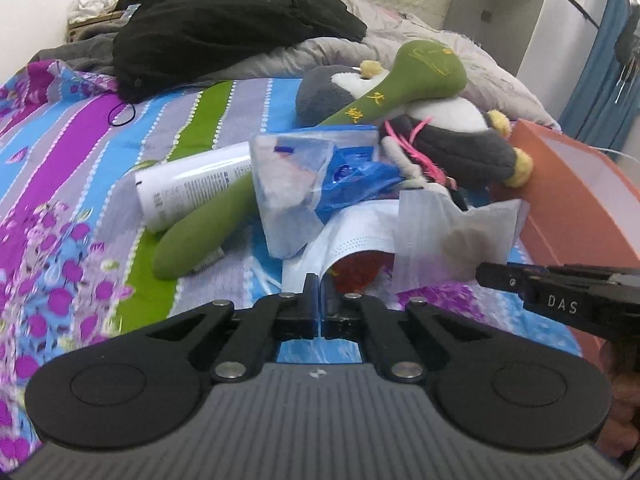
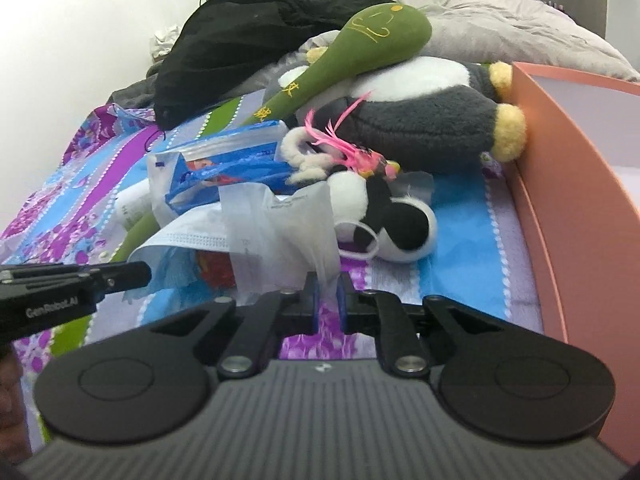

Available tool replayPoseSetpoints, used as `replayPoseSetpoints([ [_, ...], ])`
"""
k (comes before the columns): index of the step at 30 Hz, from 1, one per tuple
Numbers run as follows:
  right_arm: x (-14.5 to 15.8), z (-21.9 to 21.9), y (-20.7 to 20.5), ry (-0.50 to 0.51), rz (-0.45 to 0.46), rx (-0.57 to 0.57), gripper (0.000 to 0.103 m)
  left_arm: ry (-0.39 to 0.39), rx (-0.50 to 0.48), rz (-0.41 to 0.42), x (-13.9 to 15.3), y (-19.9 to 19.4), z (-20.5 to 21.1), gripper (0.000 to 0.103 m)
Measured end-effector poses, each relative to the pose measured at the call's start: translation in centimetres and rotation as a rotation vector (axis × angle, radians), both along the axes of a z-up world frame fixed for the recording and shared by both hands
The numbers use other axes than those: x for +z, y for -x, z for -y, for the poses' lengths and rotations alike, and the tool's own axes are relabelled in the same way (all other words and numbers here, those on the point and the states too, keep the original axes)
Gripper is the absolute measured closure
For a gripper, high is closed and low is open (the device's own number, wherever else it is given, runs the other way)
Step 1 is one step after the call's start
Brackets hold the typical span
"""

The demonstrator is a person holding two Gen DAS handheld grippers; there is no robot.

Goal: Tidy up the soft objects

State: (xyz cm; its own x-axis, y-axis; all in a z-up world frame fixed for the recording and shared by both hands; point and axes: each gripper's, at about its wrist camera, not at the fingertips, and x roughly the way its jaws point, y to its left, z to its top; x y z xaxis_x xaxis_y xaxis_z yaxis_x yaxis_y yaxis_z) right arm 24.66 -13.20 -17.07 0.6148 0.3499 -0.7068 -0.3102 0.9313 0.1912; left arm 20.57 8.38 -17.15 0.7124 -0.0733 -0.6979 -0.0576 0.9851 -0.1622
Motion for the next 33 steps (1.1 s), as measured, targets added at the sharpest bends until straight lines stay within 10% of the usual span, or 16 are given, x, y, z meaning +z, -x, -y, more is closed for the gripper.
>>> replayPoseSetpoints([
  [28, -0.4, 6.3, 9.4, -0.02, -0.197, -0.151, 0.086, 0.198, -0.127, -0.162, -0.1, 9.7, 5.1, 0.1],
  [33, 0.4, 6.8, 9.6, -0.034, -0.169, -0.169, 0.058, 0.202, -0.139, -0.12, 0.9, 9.7, 5.3, 0.055],
])
